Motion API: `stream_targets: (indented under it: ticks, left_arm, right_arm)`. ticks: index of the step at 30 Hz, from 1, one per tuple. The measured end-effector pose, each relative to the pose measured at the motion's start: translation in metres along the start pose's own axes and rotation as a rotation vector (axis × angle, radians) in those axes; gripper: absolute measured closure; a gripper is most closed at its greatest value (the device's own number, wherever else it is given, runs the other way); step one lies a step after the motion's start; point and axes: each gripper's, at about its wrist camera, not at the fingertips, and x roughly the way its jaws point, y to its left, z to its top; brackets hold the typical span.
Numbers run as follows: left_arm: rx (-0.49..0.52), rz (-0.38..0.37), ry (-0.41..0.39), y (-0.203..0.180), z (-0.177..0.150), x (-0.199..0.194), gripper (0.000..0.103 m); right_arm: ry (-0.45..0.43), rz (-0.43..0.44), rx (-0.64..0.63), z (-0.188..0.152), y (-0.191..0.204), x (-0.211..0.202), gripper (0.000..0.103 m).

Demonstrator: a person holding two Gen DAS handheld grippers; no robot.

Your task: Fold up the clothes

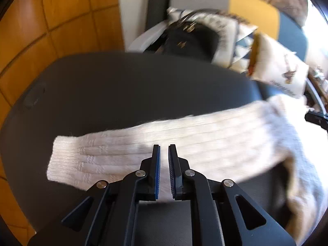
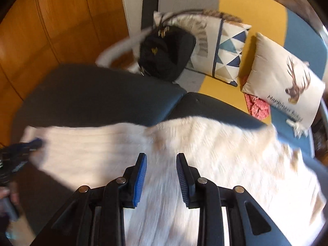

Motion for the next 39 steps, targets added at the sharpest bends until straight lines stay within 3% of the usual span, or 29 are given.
stream_targets:
  ticks: [4,8,10,16,22,25,29,36,39]
  left_arm:
    - [0.028,-0.102,-0.055,-0.031,-0.012,-0.055,0.092]
    - [0.078,-0.176,-0.078,-0.073,-0.034,-0.100,0.080]
    - [0.118,-0.234,-0.085,-0.100,-0.047,-0.118,0.079]
    - [0.283,-0.351,-0.035,-0.182,-0.077,-0.121,0.077]
    - [0.439,-0.451,0.040,-0.257,-0.091,-0.103,0.077]
    - [0.506,-0.441,0.087,-0.285,-0.093,-0.082,0.077]
    - [0.504,-0.409,0.136,-0.290,-0.082,-0.052,0.077]
    - [0.516,-0.418,0.169,-0.295,-0.077,-0.027,0.077]
    - [0.529,-0.414,0.170,-0.296,-0.079,-0.023,0.077]
  right_arm:
    - [-0.067,0.144,0.102,-0.044,-0.020,-0.073,0.072]
    - [-0.085,0.199,0.220,-0.122,-0.045,-0.138,0.071]
    - [-0.079,0.204,0.301,-0.162,-0.063,-0.162,0.070]
    - [-0.051,0.202,0.585,-0.282,-0.113,-0.205,0.069]
    - [-0.066,0.317,0.822,-0.359,-0.132,-0.205,0.064]
    - [-0.071,0.358,0.865,-0.372,-0.132,-0.198,0.061]
    - [-0.090,0.396,0.877,-0.372,-0.131,-0.188,0.059]
    - [-0.103,0.471,0.888,-0.346,-0.135,-0.160,0.059]
    - [-0.085,0.455,0.883,-0.336,-0.131,-0.146,0.059]
